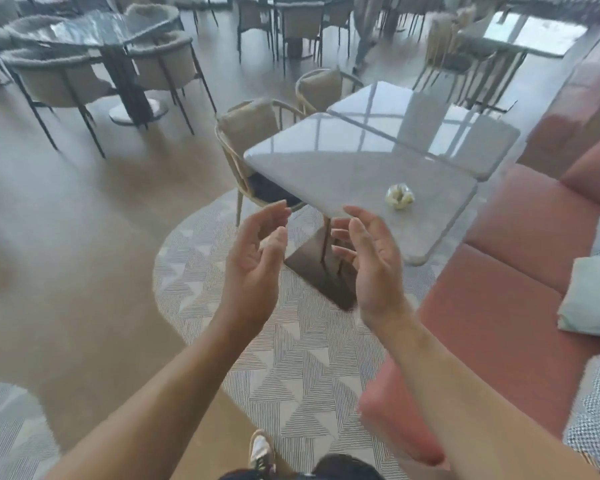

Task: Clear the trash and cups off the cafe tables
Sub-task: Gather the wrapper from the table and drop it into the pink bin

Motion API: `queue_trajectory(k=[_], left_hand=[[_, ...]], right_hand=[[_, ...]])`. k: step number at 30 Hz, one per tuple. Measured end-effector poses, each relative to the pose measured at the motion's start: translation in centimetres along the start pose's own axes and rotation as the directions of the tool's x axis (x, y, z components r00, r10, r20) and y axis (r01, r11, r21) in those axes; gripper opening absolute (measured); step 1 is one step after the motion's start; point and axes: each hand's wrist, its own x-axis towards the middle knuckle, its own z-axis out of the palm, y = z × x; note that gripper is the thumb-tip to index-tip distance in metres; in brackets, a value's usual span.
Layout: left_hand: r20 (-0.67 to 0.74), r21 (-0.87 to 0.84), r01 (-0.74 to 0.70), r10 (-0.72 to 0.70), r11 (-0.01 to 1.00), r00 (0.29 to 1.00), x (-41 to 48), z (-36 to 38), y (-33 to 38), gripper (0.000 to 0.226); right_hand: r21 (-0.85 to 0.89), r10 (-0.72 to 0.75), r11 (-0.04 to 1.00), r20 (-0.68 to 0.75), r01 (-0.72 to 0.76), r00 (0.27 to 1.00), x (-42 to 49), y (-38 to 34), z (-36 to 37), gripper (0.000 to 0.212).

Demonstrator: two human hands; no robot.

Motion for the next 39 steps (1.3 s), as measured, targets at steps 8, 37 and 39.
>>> queue_trajectory(k=[8, 37, 39], left_hand=[[0.199, -0.041, 0.037, -0.028, 0.998, 0.980, 11.9, 2.4, -5.3, 0.033], [0.537, -0.136, 0.180, -0.080, 0.974, 0.840, 43.4, 36.6, -20.3, 0.029], [0.562, -0.143, 0.186, -0.075, 0.972, 0.824, 45.3, 38.2, -21.0, 0.030]], right_hand=[[-0.046, 0.017, 0.999, -0.214, -0.028, 0.977, 8.1, 2.4, 0.3, 0.044], [-0.127, 0.007, 0.988, -0.548, -0.092, 0.837, 45.3, 6.7, -20.2, 0.046], [-0.127, 0.014, 0.986, -0.574, -0.106, 0.818, 47.3, 6.8, -20.8, 0.046]])
